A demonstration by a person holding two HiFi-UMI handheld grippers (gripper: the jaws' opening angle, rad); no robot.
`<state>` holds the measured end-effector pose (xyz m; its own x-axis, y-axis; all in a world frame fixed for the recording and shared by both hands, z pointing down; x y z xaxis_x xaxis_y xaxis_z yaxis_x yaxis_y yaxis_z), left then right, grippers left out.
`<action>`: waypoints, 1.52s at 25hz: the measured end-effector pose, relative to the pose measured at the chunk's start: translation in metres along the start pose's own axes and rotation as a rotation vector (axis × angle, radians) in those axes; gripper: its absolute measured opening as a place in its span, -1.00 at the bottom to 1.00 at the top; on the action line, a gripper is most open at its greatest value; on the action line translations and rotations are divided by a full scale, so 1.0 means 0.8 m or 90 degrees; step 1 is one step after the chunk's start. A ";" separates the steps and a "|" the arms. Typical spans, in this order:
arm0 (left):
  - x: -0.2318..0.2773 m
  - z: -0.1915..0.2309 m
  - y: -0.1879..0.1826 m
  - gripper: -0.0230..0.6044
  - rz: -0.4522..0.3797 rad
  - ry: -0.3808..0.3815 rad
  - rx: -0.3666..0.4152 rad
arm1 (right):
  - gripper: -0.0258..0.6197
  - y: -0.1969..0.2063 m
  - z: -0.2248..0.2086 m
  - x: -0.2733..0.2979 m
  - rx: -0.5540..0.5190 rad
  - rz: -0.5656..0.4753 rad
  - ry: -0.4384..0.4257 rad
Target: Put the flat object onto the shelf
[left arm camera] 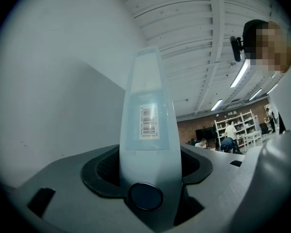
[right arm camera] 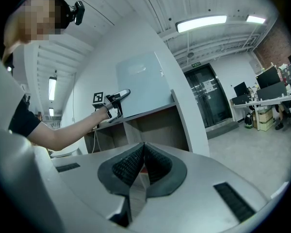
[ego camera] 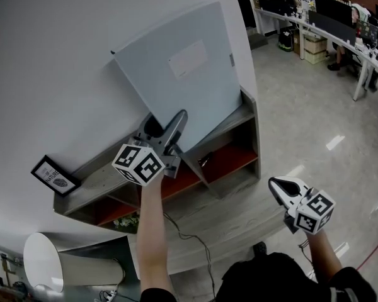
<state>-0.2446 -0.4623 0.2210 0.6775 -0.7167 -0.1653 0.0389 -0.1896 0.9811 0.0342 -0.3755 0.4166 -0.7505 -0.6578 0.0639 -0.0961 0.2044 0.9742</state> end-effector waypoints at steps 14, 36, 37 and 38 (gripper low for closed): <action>0.000 0.007 0.005 0.12 0.006 -0.002 0.001 | -0.88 0.006 -0.002 0.003 0.000 0.015 -0.022; -0.007 0.003 0.005 0.33 0.003 -0.047 0.055 | -0.88 0.007 0.006 0.000 -0.004 0.011 -0.020; -0.008 0.003 0.006 0.33 0.003 -0.048 0.054 | -0.88 0.007 0.006 0.000 -0.004 0.011 -0.020; -0.009 0.003 0.007 0.33 0.003 -0.049 0.054 | -0.88 0.008 0.007 0.000 -0.004 0.012 -0.020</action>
<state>-0.2512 -0.4594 0.2274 0.6188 -0.7668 -0.1705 -0.0287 -0.2389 0.9706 0.0301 -0.3705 0.4213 -0.7722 -0.6309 0.0760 -0.0778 0.2126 0.9740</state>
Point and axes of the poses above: the fingertips, and each gripper's own axes: x forward along the fingers, z to its left, y out of its underside, the point moved 4 cm from there along -x, backward along the fingers, and after that the axes turned 10 degrees about y, right-handed, at the moved point
